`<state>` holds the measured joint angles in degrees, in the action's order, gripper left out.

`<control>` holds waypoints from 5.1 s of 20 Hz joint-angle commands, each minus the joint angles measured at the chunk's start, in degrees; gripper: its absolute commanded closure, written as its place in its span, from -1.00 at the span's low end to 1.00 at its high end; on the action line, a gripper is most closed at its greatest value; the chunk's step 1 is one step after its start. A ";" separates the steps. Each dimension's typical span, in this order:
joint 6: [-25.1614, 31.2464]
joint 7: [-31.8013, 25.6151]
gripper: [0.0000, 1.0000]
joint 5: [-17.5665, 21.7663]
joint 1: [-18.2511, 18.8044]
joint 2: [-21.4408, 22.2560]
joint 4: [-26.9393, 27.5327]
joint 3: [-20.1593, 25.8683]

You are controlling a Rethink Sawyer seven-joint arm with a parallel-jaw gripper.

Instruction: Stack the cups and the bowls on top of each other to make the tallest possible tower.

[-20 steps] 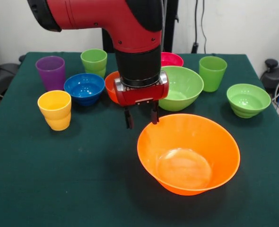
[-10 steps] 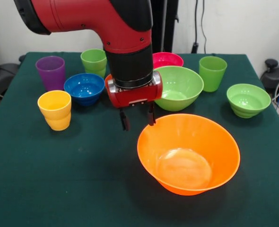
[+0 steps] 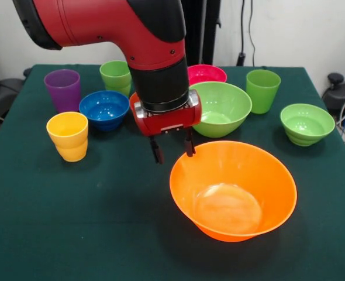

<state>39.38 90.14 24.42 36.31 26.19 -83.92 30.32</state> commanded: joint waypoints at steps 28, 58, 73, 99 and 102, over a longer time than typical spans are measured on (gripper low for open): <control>-1.98 -9.08 -1.00 7.78 1.42 -5.34 -3.00 4.24; 7.08 -13.38 1.00 5.35 3.28 -1.82 -4.85 7.69; 17.87 -13.46 1.00 1.38 4.64 1.75 -4.30 12.83; 18.92 -12.95 1.00 15.56 -1.14 26.17 -4.25 9.55; 18.65 -12.27 1.00 18.42 -3.15 28.34 -2.21 9.26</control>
<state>53.07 90.14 35.55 37.32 49.61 -87.89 41.11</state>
